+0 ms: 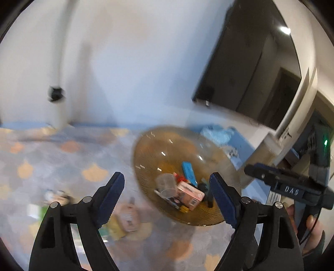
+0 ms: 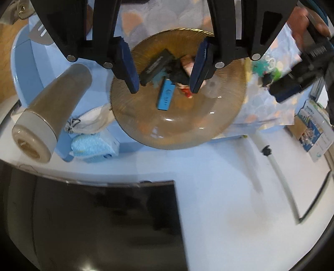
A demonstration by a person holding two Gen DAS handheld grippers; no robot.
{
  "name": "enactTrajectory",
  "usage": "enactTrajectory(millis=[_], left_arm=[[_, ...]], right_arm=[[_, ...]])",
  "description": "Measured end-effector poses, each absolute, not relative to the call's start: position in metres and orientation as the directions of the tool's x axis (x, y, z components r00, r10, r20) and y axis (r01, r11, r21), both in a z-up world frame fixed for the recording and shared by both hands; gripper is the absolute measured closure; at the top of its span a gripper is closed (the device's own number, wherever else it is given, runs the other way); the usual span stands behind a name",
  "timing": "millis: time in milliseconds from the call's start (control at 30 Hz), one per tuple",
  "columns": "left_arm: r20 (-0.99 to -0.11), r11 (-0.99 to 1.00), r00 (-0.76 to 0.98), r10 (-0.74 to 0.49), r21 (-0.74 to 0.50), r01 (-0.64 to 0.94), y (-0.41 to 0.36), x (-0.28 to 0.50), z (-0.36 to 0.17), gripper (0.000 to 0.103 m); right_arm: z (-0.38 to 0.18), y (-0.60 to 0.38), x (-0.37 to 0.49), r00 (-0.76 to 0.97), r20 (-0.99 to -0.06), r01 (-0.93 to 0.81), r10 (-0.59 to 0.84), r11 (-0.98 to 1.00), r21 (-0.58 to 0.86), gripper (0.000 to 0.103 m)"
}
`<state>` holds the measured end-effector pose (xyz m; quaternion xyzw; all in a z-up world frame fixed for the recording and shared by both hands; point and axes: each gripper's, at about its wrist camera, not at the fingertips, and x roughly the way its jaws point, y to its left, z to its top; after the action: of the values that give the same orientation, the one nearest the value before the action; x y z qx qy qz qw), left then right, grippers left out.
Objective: Organize rigid objects
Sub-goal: 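Carry the cup and black box to the bowl and release both, then grasp the white cube with the left tool while the right grasps the clear gear toy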
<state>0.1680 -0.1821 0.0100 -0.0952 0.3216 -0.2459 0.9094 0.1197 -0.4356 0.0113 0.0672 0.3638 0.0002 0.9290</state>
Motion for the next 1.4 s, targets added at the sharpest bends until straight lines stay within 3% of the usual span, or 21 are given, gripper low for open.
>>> enactTrajectory(millis=[233,433,633,967,1067,1200,1400], left_arm=[[-0.429,0.932,0.833,-0.348,-0.254,0.259,-0.089,0.122,0.057,0.022],[-0.406,0.939,0.866,-0.291,-0.295,0.177,-0.019,0.099,0.061,0.022],[-0.514,0.944,0.807,-0.291,-0.291,0.155,0.004,0.103,0.017,0.022],[-0.736,0.980,0.652,-0.182,-0.081,0.182,0.008,0.155,-0.079,0.022],[-0.752,0.970,0.626,-0.206,-0.070,0.234,0.006,0.172,-0.088,0.022],[-0.779,0.955,0.597,-0.194,-0.010,0.297,0.000,0.194,-0.096,0.022],[-0.785,0.911,0.557,-0.273,-0.025,0.412,-0.008,0.209,-0.100,0.022]], right_arm=[[0.036,-0.373,0.098,0.768,-0.631,-0.088,0.109,0.994,0.065,0.049],[0.028,-0.314,0.093,0.747,-0.640,-0.199,0.182,0.979,0.047,0.049],[-0.017,-0.264,0.097,0.664,-0.712,-0.279,0.229,0.959,0.049,0.049],[-0.094,-0.223,0.112,0.490,-0.815,-0.348,0.308,0.927,0.141,0.049],[-0.108,-0.211,0.119,0.439,-0.817,-0.381,0.373,0.901,0.206,0.049],[-0.121,-0.190,0.134,0.427,-0.827,-0.408,0.367,0.894,0.186,0.049],[-0.126,-0.169,0.154,0.461,-0.812,-0.440,0.359,0.887,0.142,0.049]])
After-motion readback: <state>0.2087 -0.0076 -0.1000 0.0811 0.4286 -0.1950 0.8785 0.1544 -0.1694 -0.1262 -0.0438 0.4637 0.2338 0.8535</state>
